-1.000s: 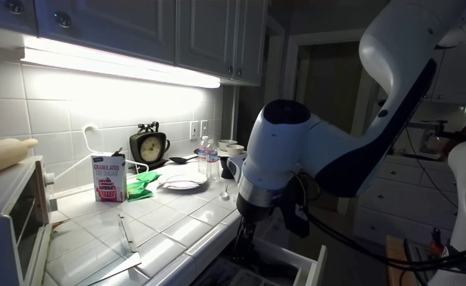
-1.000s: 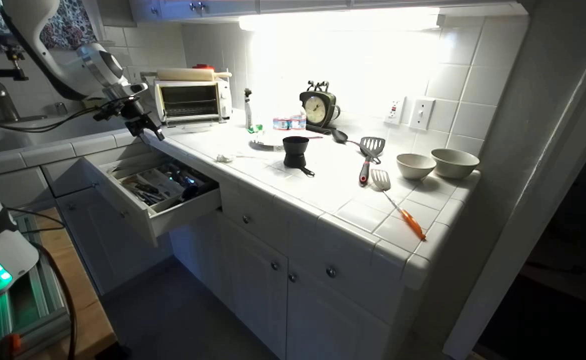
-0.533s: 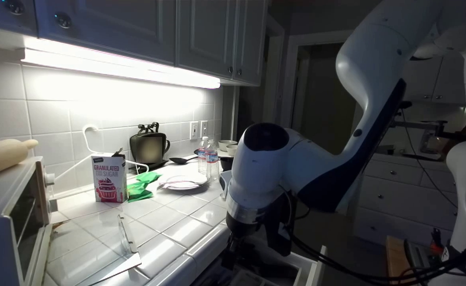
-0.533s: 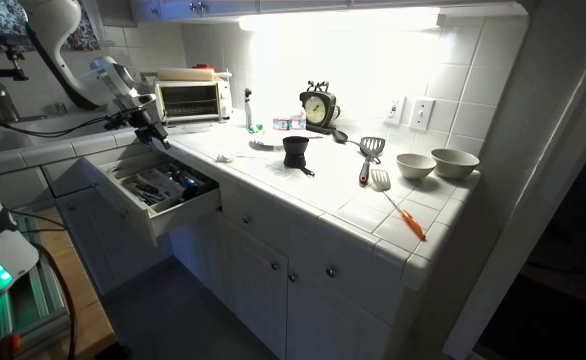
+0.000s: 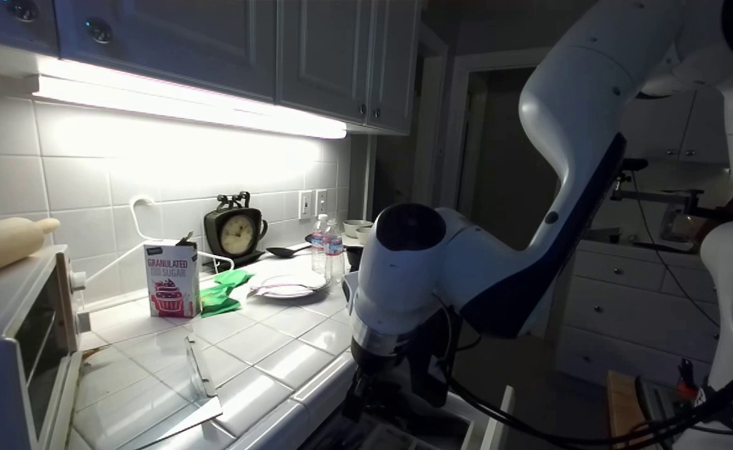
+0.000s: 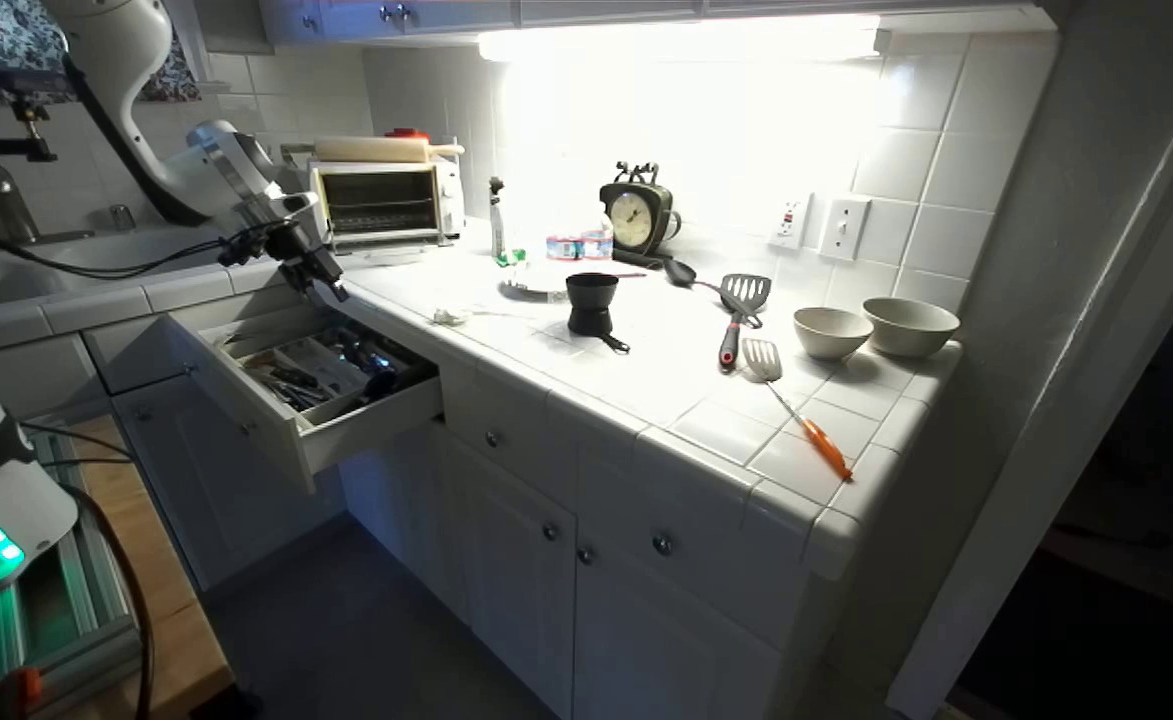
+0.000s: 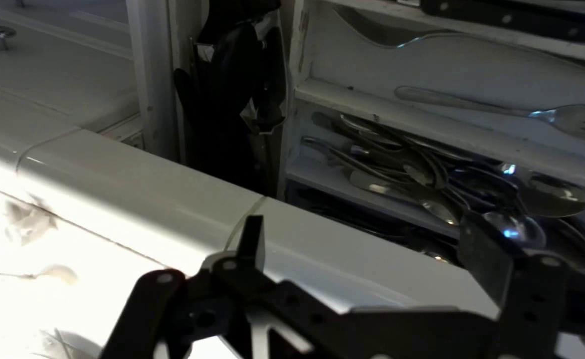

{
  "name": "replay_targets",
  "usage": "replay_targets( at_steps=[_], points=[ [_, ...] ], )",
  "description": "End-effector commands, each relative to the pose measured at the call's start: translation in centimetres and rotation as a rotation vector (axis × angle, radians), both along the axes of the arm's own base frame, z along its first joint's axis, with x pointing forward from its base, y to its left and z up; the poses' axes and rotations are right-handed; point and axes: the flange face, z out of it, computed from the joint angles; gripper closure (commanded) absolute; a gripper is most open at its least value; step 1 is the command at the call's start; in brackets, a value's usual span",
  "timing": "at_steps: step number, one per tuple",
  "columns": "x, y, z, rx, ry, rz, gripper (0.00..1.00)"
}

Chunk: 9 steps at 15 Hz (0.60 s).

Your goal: Remove two spoons from the drawer

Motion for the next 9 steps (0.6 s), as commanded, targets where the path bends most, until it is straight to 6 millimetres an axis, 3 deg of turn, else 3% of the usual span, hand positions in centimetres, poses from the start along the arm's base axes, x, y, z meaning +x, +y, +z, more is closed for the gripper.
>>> replay_targets(
  at_steps=[1, 9],
  points=[
    [0.5, 0.0, -2.0, -0.015, -0.103, -0.057, 0.00],
    [0.1, 1.1, -5.6, 0.083, -0.168, -0.099, 0.00]
  ],
)
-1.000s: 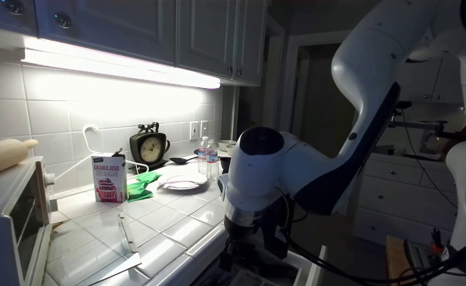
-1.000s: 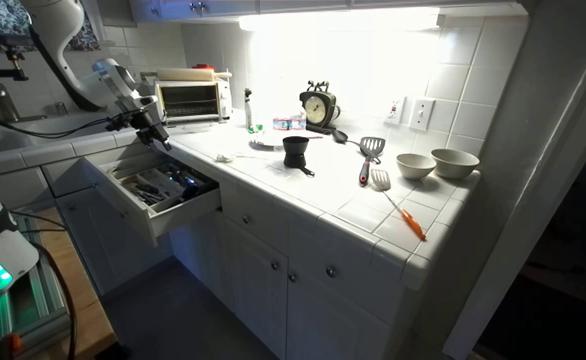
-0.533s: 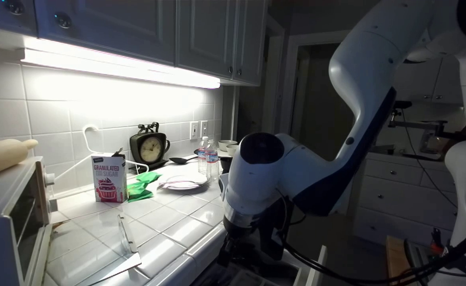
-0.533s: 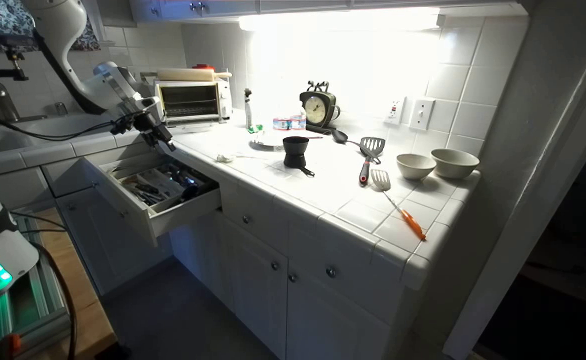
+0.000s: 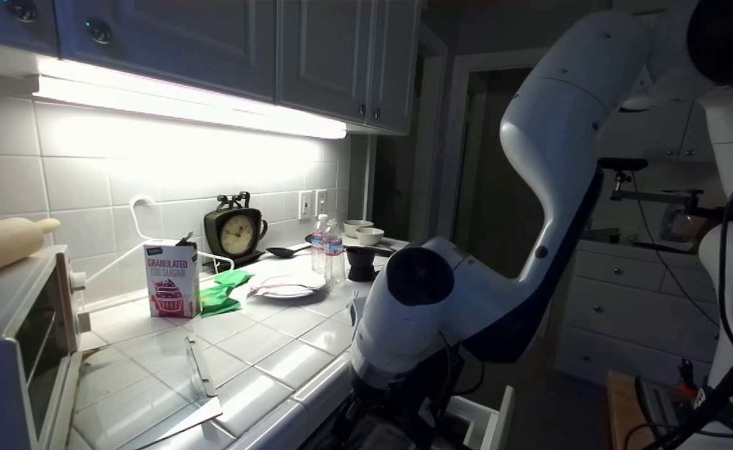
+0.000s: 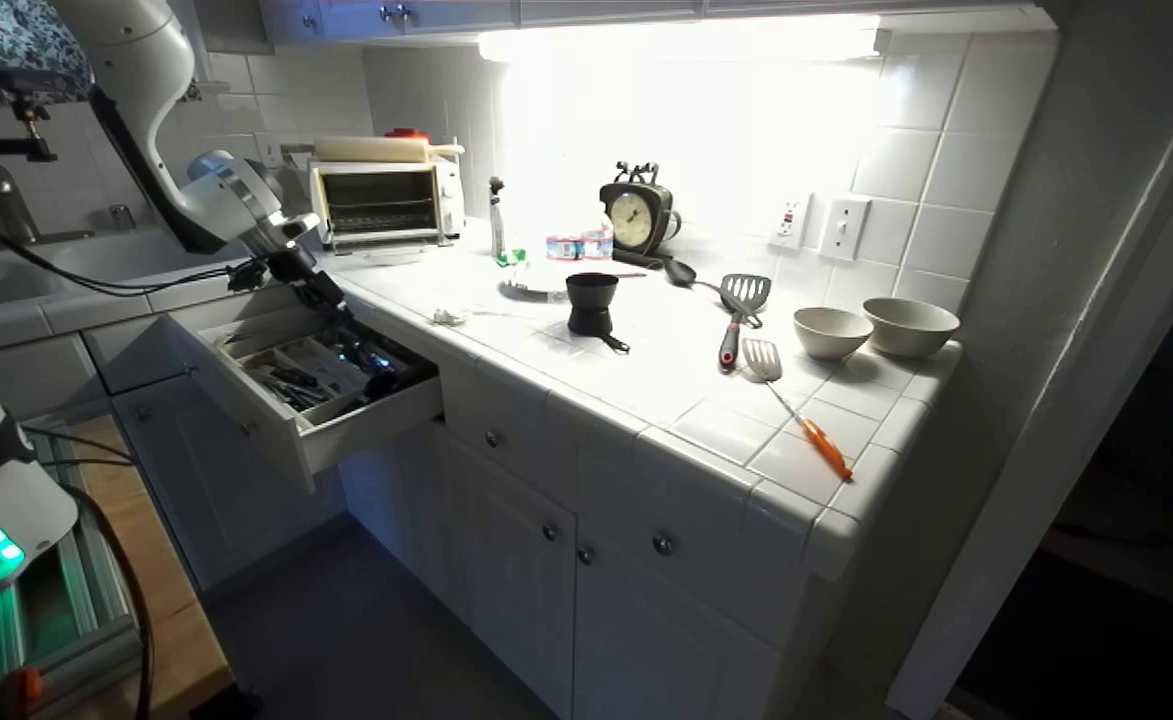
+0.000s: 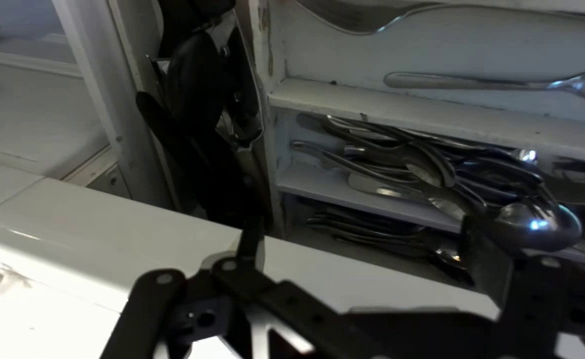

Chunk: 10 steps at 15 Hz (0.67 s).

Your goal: Remove two spoons from the drawer

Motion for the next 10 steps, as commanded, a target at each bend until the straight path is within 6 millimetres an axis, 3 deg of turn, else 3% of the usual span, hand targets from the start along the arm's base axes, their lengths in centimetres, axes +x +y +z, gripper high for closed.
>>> replay_targets(
  at_steps=[1, 10],
  points=[
    [0.6, 1.2, -1.7, 0.023, -0.081, 0.029, 0.00],
    [0.3, 3.3, -5.9, -0.008, -0.159, 0.160, 0.00]
  ],
)
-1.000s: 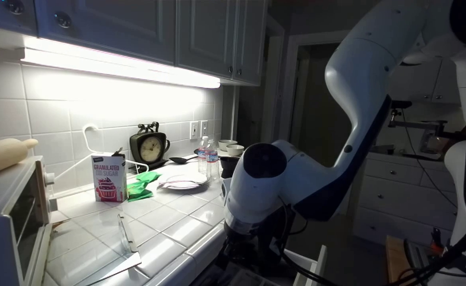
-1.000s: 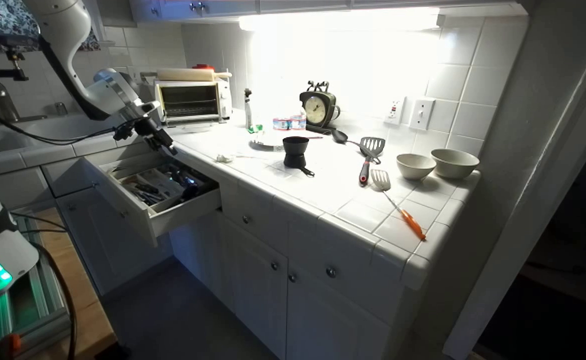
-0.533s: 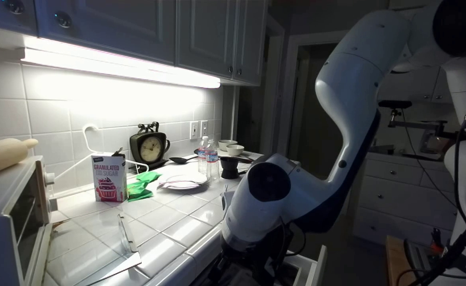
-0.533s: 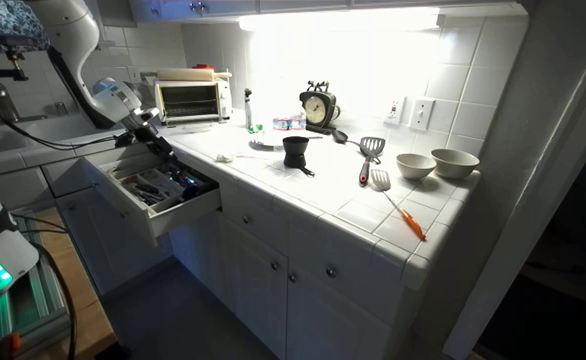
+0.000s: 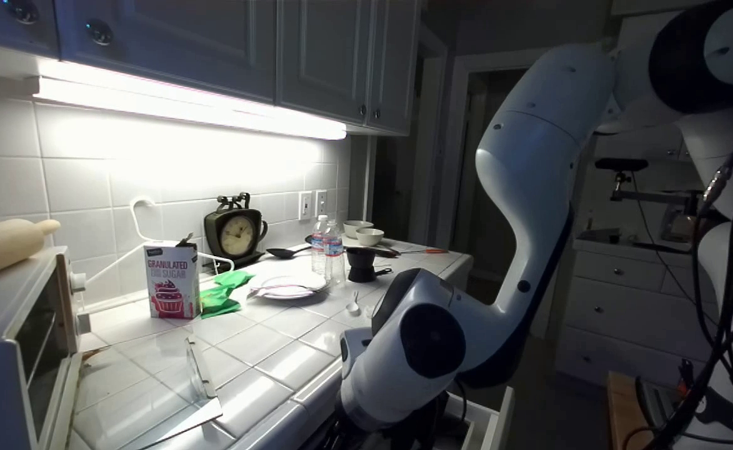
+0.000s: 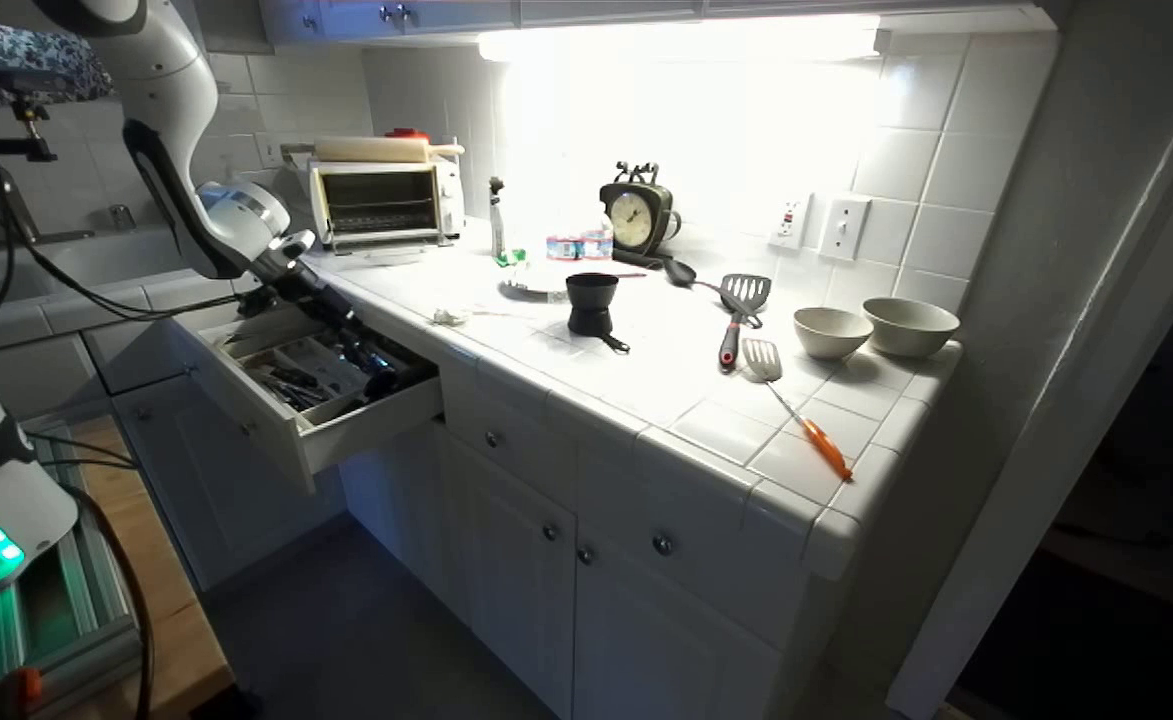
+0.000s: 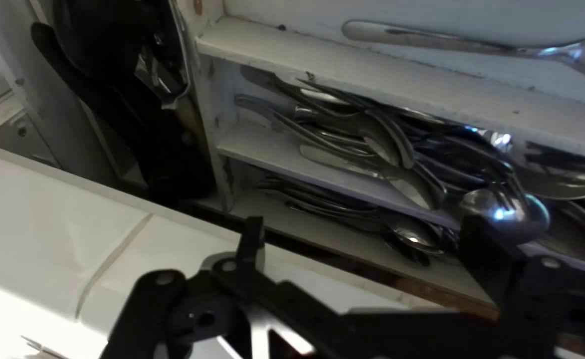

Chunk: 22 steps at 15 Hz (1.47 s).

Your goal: Remove two spoons from the drawer

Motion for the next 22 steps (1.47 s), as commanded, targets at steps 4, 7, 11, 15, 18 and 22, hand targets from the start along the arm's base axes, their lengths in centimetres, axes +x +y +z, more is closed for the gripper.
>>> replay_targets(
  at_steps=[4, 7, 11, 15, 18, 22],
  points=[
    [0.1, 1.8, -3.2, -0.038, -0.030, 0.086, 0.00],
    [-0.1, 2.1, -4.3, -0.062, -0.033, 0.113, 0.01],
    [0.0, 2.3, -5.4, -0.090, -0.038, 0.125, 0.17],
    [0.0, 2.5, -6.0, -0.105, -0.042, 0.120, 0.25],
    [0.0, 2.5, -6.1, -0.115, -0.045, 0.115, 0.00],
    [0.2, 2.1, -6.5, -0.141, -0.056, 0.084, 0.00]
  ],
)
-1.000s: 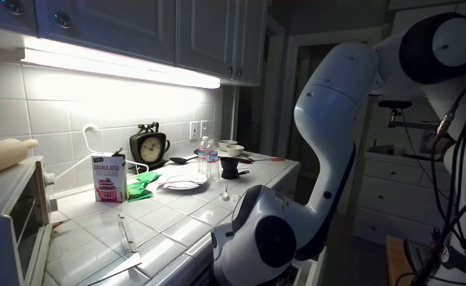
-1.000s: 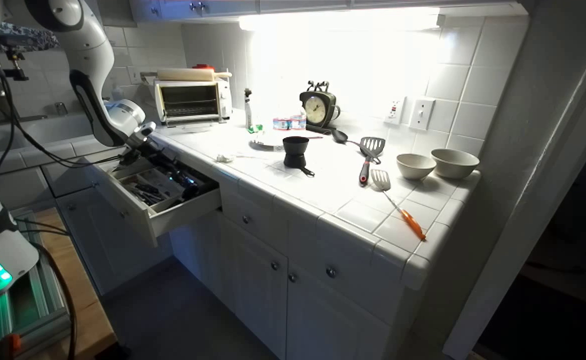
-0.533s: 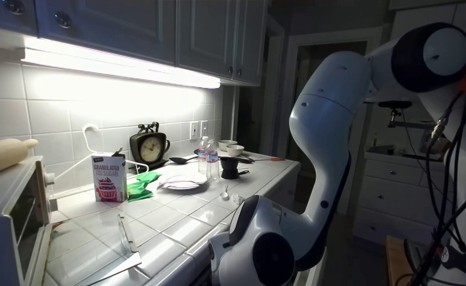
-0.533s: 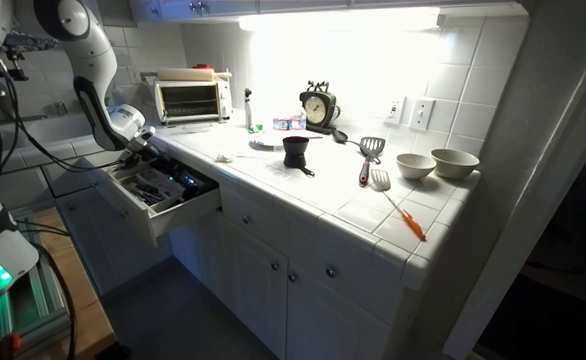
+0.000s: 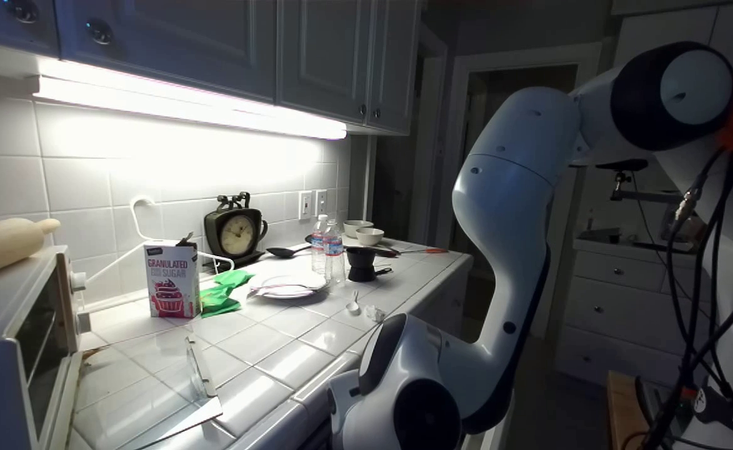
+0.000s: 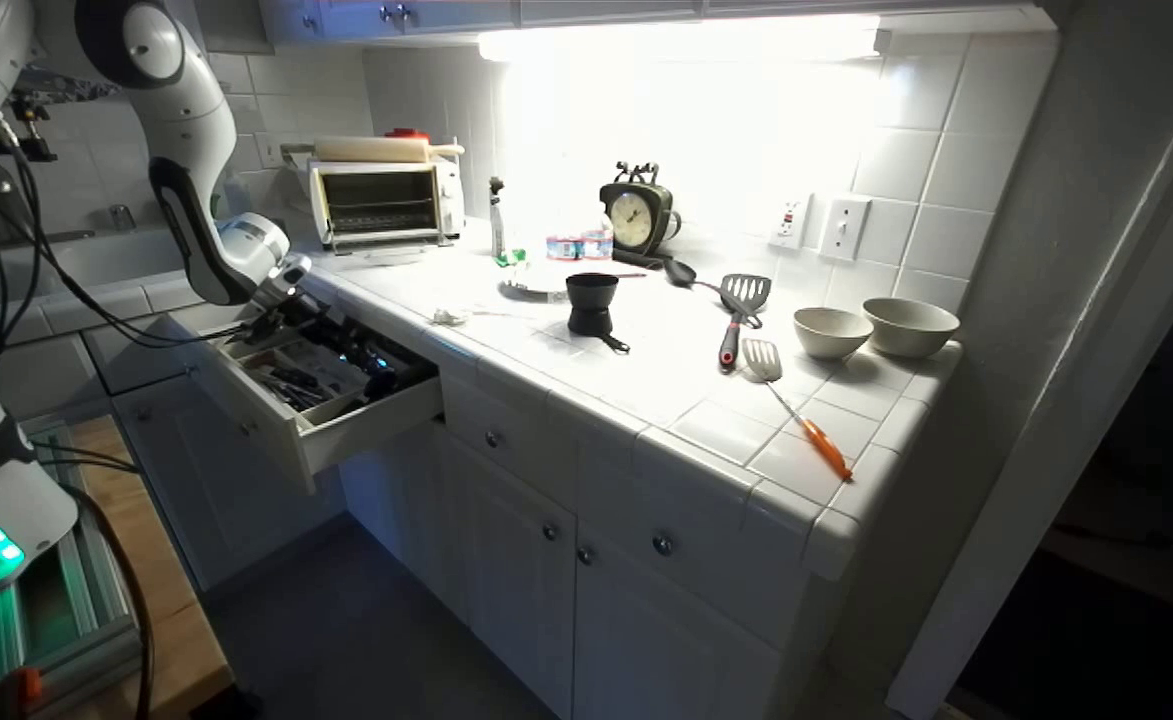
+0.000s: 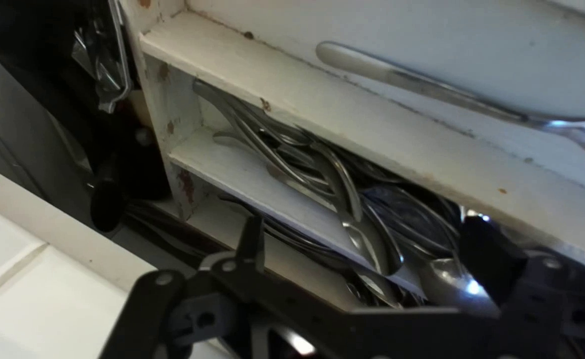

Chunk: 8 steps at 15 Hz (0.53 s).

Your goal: Remove two spoons from the drawer

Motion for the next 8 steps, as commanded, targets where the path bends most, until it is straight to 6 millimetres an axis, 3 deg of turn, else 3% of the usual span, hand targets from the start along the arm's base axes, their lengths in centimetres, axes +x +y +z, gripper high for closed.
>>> replay_targets(
  at_steps=[1, 8],
  points=[
    [0.52, 0.10, -0.65, -0.020, -0.036, -0.016, 0.00],
    [0.89, -0.43, -0.75, -0.043, -0.050, -0.041, 0.00]
  ],
)
